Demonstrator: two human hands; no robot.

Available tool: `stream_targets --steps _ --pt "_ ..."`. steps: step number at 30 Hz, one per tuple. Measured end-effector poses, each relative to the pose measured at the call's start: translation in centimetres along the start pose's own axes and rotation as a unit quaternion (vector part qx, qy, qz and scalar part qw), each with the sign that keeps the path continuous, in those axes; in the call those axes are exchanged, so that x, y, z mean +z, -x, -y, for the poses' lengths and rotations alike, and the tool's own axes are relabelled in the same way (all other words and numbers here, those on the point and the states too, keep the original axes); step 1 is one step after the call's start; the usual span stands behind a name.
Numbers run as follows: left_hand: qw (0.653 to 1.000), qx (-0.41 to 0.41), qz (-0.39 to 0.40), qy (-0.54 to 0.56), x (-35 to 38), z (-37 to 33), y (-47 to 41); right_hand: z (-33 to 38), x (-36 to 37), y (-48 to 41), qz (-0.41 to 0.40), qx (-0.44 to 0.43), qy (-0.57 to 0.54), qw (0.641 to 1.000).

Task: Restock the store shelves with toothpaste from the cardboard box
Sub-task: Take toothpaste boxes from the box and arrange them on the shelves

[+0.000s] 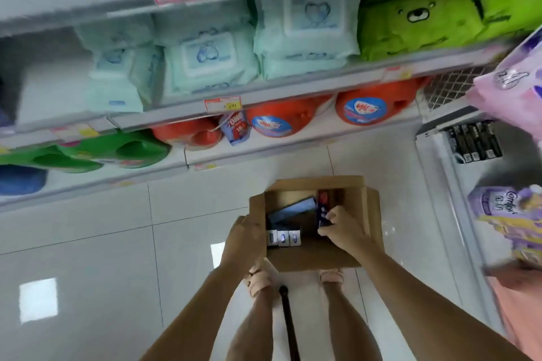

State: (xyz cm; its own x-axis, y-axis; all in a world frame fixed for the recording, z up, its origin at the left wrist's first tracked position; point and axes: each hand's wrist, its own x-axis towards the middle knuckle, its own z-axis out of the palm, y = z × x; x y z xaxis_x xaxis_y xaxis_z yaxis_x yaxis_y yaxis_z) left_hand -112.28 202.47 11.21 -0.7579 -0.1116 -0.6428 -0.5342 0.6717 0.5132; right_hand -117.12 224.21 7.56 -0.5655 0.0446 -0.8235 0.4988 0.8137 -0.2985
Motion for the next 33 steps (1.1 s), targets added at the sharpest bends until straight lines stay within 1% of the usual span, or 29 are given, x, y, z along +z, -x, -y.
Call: stream_targets --steps 3,5,7,9,11,14,18,21,25,27,29,33 --pt "0.998 -0.044 0.046 -0.020 3.8 3.1 -3.0 -2.4 4.5 -3.5 0.037 0.028 0.005 0.999" --pt "0.996 -0.073 0.047 -0.037 6.2 5.9 -4.6 -3.3 7.3 -5.5 0.039 0.034 0.017 0.999" --pt "0.995 -0.088 0.040 -0.031 8.2 8.5 -5.8 -3.6 9.5 -7.2 0.044 0.027 0.033 0.998" --pt "0.996 -0.076 0.043 -0.021 9.7 10.6 -7.0 -3.9 11.6 -9.0 0.064 0.006 0.042 0.997" --pt "0.996 -0.051 0.067 -0.021 10.8 12.0 -8.0 -4.0 13.4 -10.8 0.089 -0.020 0.049 0.995" --pt "0.994 -0.040 0.093 -0.040 11.7 13.2 -9.1 -4.4 15.7 -14.0 0.131 -0.041 0.130 0.982" --pt "0.996 -0.035 0.070 -0.034 12.4 14.1 -10.1 -5.0 18.1 -16.8 0.184 -0.073 0.220 0.955" --pt "0.996 -0.043 0.073 -0.006 12.8 14.3 -10.5 -5.8 19.2 -17.7 0.166 -0.092 0.245 0.951" --pt "0.995 -0.052 0.073 0.043 13.3 14.5 -10.5 -6.5 19.2 -18.2 0.139 -0.079 0.230 0.960" --pt "0.992 -0.064 0.079 0.074 13.5 14.4 -10.5 -6.7 19.1 -18.3 0.135 -0.057 0.240 0.960" --pt "0.991 -0.068 0.078 0.082 13.6 14.3 -10.5 -6.6 19.6 -18.3 0.121 -0.024 0.249 0.960" --pt "0.991 -0.075 0.071 0.083 14.2 13.9 -11.0 -5.6 21.2 -17.8 0.062 0.073 0.220 0.971"
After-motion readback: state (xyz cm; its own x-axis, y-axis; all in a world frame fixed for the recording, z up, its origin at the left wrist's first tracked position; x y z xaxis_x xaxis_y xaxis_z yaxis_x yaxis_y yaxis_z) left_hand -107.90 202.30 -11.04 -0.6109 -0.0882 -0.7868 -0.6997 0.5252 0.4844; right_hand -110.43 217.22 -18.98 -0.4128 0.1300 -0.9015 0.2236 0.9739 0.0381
